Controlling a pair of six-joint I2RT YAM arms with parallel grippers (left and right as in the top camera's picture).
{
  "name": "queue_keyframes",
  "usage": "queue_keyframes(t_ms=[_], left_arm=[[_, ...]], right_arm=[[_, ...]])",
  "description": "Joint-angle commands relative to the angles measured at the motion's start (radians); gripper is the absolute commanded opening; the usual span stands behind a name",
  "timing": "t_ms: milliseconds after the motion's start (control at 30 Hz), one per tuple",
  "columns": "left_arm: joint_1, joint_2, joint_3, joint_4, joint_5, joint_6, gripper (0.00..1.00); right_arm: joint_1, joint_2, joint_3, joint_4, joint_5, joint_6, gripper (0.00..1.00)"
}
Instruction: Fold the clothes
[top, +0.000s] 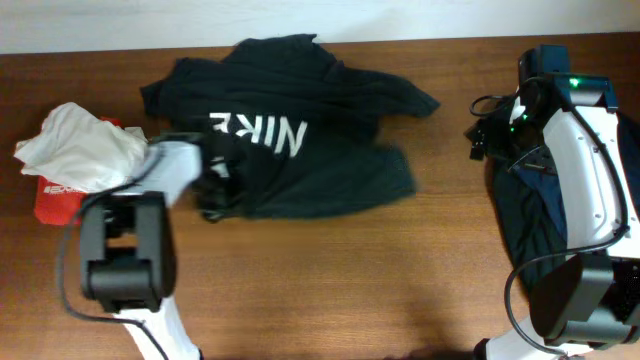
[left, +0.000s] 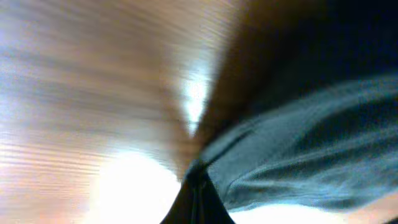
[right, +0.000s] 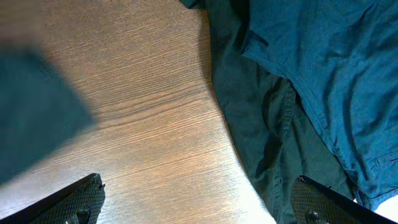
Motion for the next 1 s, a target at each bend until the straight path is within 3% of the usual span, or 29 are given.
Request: queue_keyframes(t_ms=[0,133,267,300,400,500,533,567,600,667,833,967], left_arm=[[0.222,-0.014,-0.011,-0.04,-0.153,0.128,0.0],[0.41,-0.041,-0.011,-0.006,-0.05,0.159,0.0],[0.478,-0.073,-0.01,0.034,0.142,0.256,0.01],[0.478,-0.085,-0.01,0.031,0.174,0.298,0.06],[0.456,-0.137,-0.01,-0.04,0.183,0.386,0.41],[0.41,-0.2,-0.01,-0.116,0.097,0.399,0.55],[0.389,-0.223,-0.01,-0.14,0.07,0.388,0.61],[0.368,-0.243,-0.01,-0.161,0.056,0.364,0.76],[0.355,-0.253,-0.01,-0.173,0.056,0.354,0.84],[0.268,-0.27,-0.01,-0.227,0.055,0.332,0.91],[0.112,-0.27,-0.086,-0.233,-0.005,0.199,0.99],[-0.028,-0.27,-0.251,-0.094,0.012,-0.015,0.99]], right_arm=[[-0.002,-0.011,0.009,0.002,0.023,0.0,0.99],[-0.002,-0.011,0.009,0.003,0.022,0.0,0.99],[-0.002,-0.011,0.009,-0.002,0.022,-0.003,0.99],[-0.002,-0.011,0.009,-0.006,0.022,-0.012,0.99],[-0.01,-0.011,0.009,-0.023,0.022,-0.022,0.99],[-0.03,-0.011,0.009,-0.021,0.016,-0.022,0.99],[-0.04,-0.011,0.009,-0.022,0.009,-0.022,0.99],[-0.045,-0.011,0.009,-0.022,0.003,-0.022,0.99],[-0.049,-0.011,0.009,-0.022,-0.002,-0.022,0.99],[-0.053,-0.011,0.008,-0.022,-0.021,-0.022,0.99],[-0.053,-0.011,0.008,-0.025,-0.046,-0.022,0.99],[-0.053,-0.011,0.008,-0.025,-0.099,-0.022,0.99]])
